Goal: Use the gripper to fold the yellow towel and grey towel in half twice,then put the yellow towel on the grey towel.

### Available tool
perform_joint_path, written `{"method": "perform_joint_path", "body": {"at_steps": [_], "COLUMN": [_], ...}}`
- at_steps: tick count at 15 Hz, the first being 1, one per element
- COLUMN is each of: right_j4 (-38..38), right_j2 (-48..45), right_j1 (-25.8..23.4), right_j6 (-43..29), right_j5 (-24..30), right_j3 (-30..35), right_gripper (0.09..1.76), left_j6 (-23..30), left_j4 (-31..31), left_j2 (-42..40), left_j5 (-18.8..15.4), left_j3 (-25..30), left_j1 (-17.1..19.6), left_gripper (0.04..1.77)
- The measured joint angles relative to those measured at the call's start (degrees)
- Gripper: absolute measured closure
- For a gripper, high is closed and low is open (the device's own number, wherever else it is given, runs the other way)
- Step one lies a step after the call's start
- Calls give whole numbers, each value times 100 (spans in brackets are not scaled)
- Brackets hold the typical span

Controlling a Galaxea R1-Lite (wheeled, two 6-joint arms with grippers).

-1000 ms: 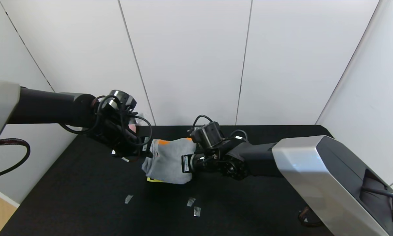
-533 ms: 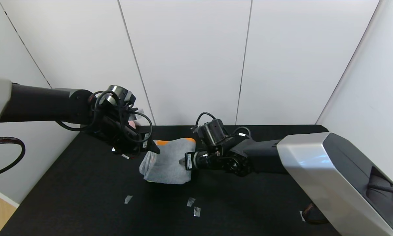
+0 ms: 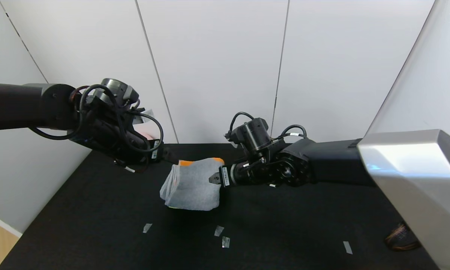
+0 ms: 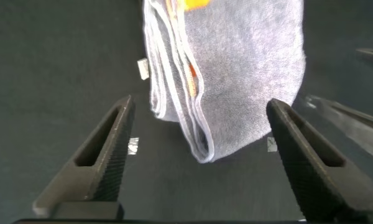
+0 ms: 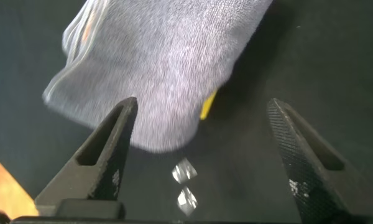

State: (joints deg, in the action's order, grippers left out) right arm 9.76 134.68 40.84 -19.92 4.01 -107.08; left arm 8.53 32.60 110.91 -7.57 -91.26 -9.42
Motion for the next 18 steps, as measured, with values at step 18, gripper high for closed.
{"method": "perform_joint_path", "body": {"at_steps": [18], "right_j4": [-63], "right_j2": [-4775], "right_j1": [-823], "right_j6": [1187], "right_j5": [-756], "right_j3": [4452], "right_gripper": [16], "left_j6": [-833], "left_j4": [-44], "left_j2": [-3395], "left_j5": [-11], "left_j3": [2127], "left_j1": [-112], "left_gripper": [12]}}
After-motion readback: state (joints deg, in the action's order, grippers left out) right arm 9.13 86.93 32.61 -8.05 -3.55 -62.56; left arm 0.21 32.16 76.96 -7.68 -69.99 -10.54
